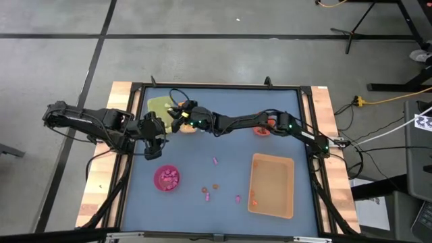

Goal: Sort Halloween decoration
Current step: Put the white skull toy into the yellow bin

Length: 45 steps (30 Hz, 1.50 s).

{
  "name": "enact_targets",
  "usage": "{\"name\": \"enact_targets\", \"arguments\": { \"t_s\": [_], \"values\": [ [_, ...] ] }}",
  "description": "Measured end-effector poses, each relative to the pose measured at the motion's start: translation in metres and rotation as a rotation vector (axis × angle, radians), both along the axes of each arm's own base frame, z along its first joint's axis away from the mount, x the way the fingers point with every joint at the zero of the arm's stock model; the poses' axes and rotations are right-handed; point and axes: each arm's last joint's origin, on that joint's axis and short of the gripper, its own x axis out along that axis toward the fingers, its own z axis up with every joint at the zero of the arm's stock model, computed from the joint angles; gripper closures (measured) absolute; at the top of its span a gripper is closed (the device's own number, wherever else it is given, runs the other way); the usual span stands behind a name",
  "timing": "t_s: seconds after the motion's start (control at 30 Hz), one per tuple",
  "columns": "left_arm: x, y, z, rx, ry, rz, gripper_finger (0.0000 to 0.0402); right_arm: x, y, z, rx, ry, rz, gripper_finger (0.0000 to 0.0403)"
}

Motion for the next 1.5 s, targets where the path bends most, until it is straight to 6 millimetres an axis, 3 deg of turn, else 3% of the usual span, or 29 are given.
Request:
{"name": "enact_targets", "arguments": {
  "t_s": [0.2, 0.43, 0.83, 1.3, 1.5],
  "values": [
    [0.000, 0.000, 0.000, 0.000, -0.001, 0.000, 0.0264, 0.004, -0.003, -0.027, 0.057, -0.021, 0.043, 0.0309],
    [0.001, 0.000, 0.001, -0.001, -0.008, 0.000, 0.0264, 0.005, -0.002, -0.040, 0.069, 0.023, 0.066, 0.0309],
    [0.001, 0.000, 0.001, -0.002, -0.017, 0.001, 0.0264, 0.005, -0.003, -0.042, 0.072, 0.047, 0.064, 0.0288],
    [0.001, 0.000, 0.001, -0.001, -0.017, 0.001, 0.0264, 0.005, -0.003, -0.042, 0.071, 0.047, 0.057, 0.0220],
    [0.001, 0.000, 0.001, -0.001, -0.017, 0.001, 0.0264, 0.004, -0.002, -0.031, 0.046, 0.052, 0.138, 0.0218]
  ]
}}
